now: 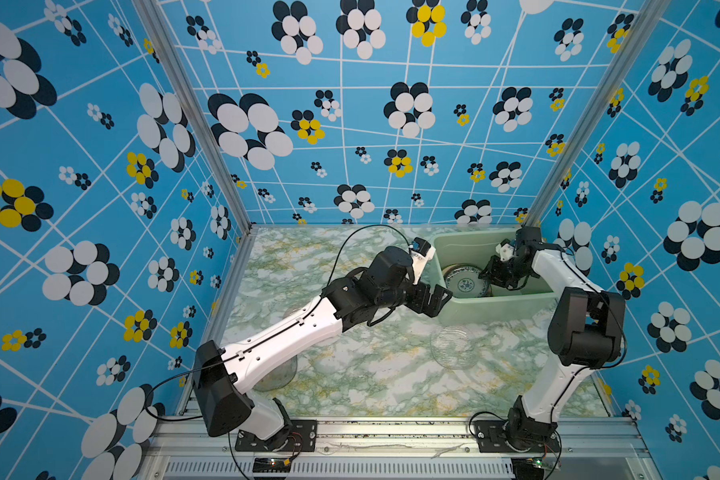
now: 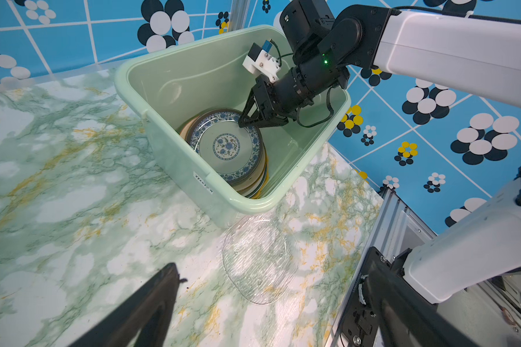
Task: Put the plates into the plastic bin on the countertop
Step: 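Open the right gripper and lift it out of the bin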
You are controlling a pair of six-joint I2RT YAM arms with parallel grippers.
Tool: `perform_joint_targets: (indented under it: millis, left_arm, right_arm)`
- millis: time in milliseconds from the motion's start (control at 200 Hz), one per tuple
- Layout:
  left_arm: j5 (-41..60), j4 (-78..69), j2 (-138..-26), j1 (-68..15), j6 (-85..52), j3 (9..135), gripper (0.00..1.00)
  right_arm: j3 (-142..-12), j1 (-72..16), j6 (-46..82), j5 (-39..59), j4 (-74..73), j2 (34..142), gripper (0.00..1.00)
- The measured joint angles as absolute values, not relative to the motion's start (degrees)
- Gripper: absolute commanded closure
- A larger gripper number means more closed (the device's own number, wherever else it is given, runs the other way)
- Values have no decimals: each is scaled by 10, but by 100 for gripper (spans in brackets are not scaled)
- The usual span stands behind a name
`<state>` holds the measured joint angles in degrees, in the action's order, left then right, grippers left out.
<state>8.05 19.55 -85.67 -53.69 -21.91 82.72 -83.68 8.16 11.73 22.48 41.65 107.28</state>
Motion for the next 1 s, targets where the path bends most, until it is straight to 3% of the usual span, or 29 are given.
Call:
perform_joint_targets:
  millis: [635, 910, 999]
  left_arm:
    - [81, 209, -858, -537, -234, 827, 1]
    - [79, 215, -857, -537, -236, 827, 1]
    - [64, 230, -852, -537, -241, 828, 1]
  right_arm:
    - [-828, 57, 116, 141, 419, 1062, 57]
    - [-833, 57, 114, 102, 436, 1062, 48]
    - [-842, 57, 116, 99, 444, 1057, 40]
